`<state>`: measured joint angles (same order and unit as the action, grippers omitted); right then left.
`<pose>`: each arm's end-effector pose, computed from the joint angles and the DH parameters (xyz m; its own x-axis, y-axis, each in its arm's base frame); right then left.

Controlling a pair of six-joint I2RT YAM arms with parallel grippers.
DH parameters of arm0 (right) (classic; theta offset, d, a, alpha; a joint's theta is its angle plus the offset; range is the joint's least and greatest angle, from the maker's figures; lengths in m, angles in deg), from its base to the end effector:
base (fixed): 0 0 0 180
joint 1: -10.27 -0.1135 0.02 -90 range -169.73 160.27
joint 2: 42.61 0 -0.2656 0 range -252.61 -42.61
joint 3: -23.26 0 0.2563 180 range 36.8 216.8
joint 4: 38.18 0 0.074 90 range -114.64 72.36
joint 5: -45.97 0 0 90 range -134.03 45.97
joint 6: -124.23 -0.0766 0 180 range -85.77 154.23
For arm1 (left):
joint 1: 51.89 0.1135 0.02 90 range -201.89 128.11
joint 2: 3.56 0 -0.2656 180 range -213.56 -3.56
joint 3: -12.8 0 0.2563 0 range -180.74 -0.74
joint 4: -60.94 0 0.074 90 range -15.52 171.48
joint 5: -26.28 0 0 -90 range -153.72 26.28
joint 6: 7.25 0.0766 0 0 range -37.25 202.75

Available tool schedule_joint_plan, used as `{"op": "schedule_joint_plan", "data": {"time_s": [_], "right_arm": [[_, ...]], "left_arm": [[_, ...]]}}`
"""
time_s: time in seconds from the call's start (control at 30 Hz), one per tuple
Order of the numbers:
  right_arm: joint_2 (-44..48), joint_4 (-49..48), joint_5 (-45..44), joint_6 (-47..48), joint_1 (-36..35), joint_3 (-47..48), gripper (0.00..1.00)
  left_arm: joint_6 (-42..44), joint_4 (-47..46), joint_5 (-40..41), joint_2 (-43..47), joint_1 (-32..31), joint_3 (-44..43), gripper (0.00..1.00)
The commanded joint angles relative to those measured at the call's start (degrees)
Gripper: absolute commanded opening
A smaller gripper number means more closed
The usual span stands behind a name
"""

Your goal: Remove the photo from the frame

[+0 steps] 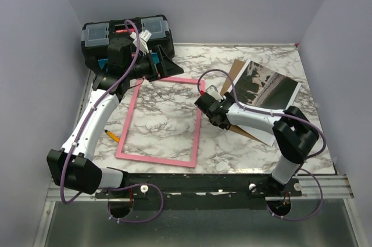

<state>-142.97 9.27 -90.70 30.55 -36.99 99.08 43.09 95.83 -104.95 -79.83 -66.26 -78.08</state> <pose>0.2717 0.2119 0.1480 -0.6666 -0.6565 -0.3529 -0.3092 0.6744 -0.6705 0.3056 -0.1304 0.3905 -0.7598 -0.3008 -0.5763 0.3904 0.4976 -0.7745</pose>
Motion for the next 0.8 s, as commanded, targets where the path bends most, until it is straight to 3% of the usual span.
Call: {"op": "schedule_joint_plan", "data": {"time_s": [0.0, 0.27, 0.5, 0.77], "right_arm": [[8.71, 7.28, 0.02, -8.48, -0.42, 3.28, 0.86], [31.07, 1.95, 9.36, -20.2, -0.41, -2.68, 0.99], [48.56, -5.23, 10.69, -28.58, -0.37, -10.98, 1.0], [65.37, -5.58, 9.5, -32.1, -0.39, -15.94, 1.0]], "left_arm": [[1.62, -2.31, 0.69, 2.38, -0.12, 1.22, 0.96], [3.74, -8.67, 6.6, 9.84, -1.34, 9.95, 0.96], [5.78, -13.17, 11.13, 20.53, -2.2, 18.79, 0.96], [9.0, -15.51, 20.06, 37.67, -2.47, 31.54, 0.97]]}}
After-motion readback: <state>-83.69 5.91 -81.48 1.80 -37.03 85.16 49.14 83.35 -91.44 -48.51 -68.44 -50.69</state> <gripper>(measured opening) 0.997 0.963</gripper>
